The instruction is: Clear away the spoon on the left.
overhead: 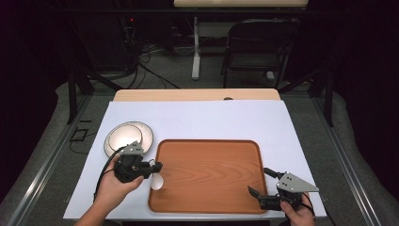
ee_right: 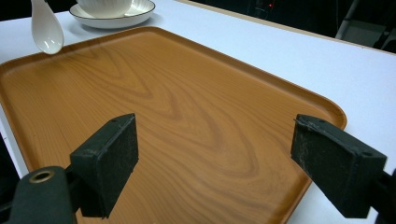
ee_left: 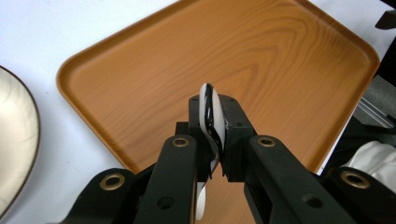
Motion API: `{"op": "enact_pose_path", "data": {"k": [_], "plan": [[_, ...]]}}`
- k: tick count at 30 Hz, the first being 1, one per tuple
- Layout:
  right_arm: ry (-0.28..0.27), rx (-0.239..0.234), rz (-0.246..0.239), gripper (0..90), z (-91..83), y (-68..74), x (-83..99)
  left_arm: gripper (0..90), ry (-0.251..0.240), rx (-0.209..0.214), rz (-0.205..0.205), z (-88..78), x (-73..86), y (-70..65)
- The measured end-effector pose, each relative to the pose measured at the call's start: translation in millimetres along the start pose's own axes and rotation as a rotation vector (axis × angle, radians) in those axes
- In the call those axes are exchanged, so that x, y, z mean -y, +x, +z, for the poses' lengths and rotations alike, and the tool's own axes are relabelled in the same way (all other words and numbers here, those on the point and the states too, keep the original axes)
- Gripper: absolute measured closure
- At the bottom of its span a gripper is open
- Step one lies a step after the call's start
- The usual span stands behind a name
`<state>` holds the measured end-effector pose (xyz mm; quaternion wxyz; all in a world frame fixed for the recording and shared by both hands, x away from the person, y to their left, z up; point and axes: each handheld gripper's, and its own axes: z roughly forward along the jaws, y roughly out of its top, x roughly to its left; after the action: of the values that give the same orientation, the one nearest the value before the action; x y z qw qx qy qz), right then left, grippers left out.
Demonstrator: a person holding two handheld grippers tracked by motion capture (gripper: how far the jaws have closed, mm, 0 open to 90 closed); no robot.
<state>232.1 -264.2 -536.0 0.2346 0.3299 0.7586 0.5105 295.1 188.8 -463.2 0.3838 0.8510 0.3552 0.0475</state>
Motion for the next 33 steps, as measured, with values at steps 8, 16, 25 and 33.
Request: {"op": "enact_pose_path", "data": {"k": [8, 16, 25, 33], "plan": [[0.000, 0.000, 0.001, 14.4, -0.1, -0.1, 0.0, 85.0, 0.031, 0.038, 0.006, 10.0, 2.6, -5.3], [-0.002, 0.001, -0.001, 14.4, -0.2, 0.0, 0.1, 85.0, 0.038, 0.066, -0.006, 18.1, 2.0, -2.5], [-0.002, 0.000, -0.002, 14.4, -0.2, 0.0, 0.1, 84.9, 0.020, 0.084, -0.087, 26.1, -0.3, 8.5], [-0.002, -0.001, -0.002, 14.4, -0.2, 0.0, 0.1, 84.7, 0.003, 0.093, -0.236, 38.1, -2.0, 24.4]]}}
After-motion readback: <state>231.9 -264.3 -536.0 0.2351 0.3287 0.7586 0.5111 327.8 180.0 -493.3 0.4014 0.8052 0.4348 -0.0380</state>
